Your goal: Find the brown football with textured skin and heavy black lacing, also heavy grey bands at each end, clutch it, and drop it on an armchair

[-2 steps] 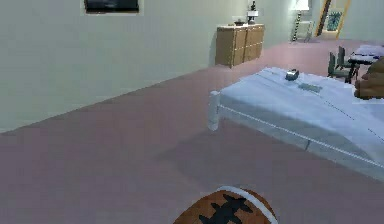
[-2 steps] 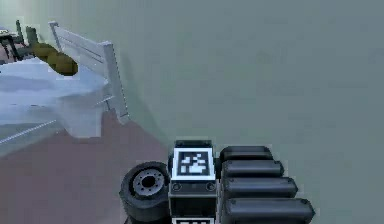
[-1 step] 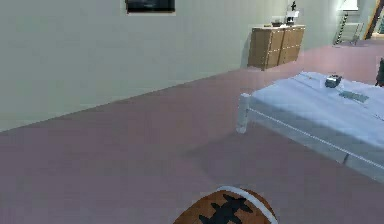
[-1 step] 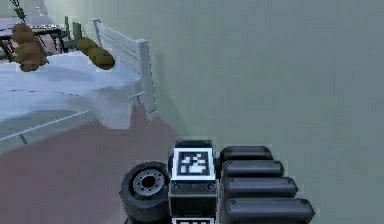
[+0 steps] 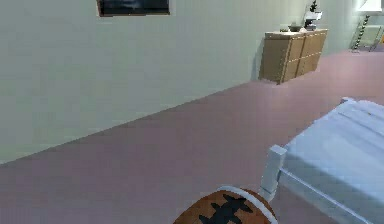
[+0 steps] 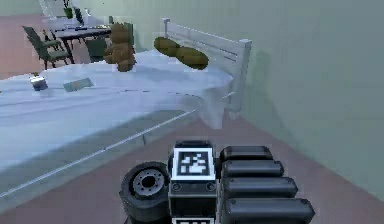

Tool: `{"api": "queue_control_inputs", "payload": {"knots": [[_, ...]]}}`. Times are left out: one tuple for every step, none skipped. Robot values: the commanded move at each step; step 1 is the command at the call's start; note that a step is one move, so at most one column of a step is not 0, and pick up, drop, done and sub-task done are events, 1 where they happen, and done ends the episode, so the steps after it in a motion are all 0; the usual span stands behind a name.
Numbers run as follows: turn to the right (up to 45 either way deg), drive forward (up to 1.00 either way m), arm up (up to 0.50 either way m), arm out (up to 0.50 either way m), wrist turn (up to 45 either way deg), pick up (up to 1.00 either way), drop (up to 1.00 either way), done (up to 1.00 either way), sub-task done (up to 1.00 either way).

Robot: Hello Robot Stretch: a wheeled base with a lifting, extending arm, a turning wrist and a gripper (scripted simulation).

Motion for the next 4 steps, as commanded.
{"api": "queue_control_inputs", "payload": {"knots": [[0.0, 0.95, 0.00, 0.00, 0.0, 0.00, 0.00, 0.00, 0.00], [3.0, 0.00, 0.00, 0.00, 0.0, 0.00, 0.00, 0.00, 0.00], [0.0, 0.45, 0.00, 0.00, 0.0, 0.00, 0.00, 0.00, 0.00], [45.0, 0.00, 0.00, 0.00, 0.0, 0.00, 0.00, 0.00, 0.00]]}}
